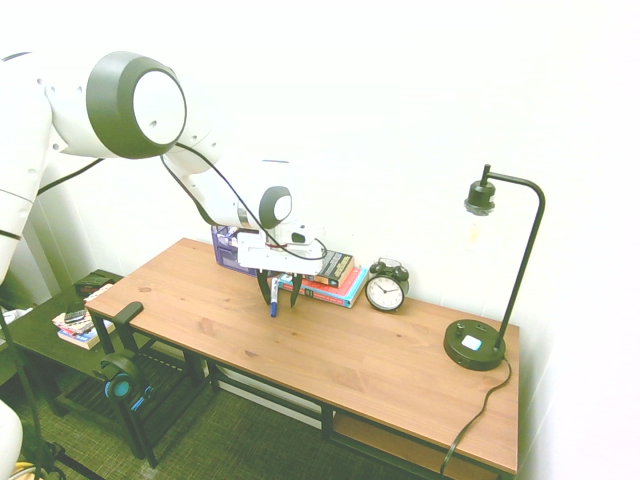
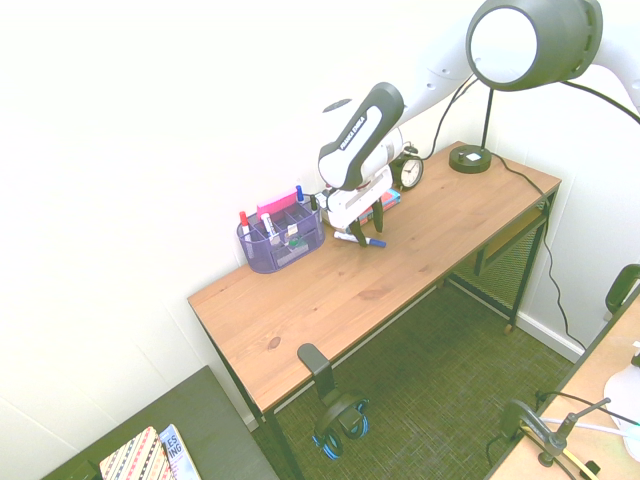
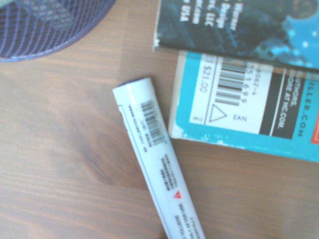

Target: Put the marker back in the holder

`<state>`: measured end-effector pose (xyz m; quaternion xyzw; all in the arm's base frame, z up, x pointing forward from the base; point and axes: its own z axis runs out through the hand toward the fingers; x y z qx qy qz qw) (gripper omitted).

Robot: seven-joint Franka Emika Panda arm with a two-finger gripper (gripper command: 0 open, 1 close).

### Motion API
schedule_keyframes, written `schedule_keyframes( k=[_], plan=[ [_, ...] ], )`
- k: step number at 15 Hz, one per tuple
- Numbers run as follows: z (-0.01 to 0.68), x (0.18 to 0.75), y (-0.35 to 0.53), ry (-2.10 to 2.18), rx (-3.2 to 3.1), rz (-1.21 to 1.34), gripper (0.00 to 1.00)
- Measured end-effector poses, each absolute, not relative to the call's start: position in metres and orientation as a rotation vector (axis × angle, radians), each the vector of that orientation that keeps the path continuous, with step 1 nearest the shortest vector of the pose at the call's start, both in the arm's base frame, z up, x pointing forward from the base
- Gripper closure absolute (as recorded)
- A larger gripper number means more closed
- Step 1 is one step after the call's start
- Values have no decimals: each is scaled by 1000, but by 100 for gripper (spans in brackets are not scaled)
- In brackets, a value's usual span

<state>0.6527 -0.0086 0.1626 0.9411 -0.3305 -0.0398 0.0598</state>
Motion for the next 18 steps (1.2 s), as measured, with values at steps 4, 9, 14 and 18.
schedule_keyframes(
  k=[4,9,14,18],
  plan=[
    [162,653,-7,-997,2850,-120,100],
    [162,653,-2,-987,2853,-123,100],
    [164,655,-5,-995,2859,-85,100],
    [218,646,6,-994,2908,49,100]
  ],
)
